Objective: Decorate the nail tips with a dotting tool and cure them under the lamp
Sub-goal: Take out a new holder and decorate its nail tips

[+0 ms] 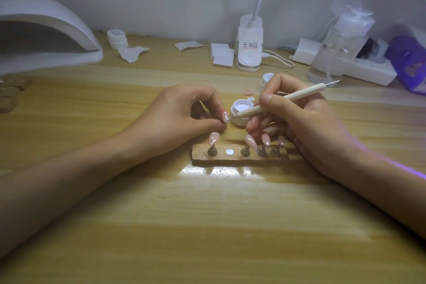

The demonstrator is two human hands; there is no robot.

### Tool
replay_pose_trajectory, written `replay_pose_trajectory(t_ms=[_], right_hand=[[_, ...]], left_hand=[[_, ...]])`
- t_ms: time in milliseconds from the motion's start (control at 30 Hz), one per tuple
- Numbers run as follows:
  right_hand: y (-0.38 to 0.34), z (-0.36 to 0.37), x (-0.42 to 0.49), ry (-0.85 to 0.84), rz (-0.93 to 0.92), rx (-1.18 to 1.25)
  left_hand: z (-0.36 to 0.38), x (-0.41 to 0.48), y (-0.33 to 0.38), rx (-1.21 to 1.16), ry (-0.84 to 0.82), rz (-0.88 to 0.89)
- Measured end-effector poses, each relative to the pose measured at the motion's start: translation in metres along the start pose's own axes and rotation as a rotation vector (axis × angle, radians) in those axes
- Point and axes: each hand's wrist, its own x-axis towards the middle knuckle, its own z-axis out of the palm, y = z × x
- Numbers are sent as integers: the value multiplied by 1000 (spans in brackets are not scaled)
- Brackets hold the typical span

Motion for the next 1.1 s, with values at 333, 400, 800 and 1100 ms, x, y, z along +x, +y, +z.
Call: replay_pose_trajectory(t_ms=[333, 400, 800, 1100], right_hand=[[-1, 0, -1, -1, -34, 52], [-2, 0, -1, -4, -45, 73], [-1, 1, -1, 5, -73, 90], [1, -1, 1, 7, -12, 15]], left_hand=[[-1, 0, -1, 28, 6, 19], [-1, 1, -1, 26, 4, 24], [0, 0, -3, 0, -13, 57], [0, 1, -3, -6, -8, 52]])
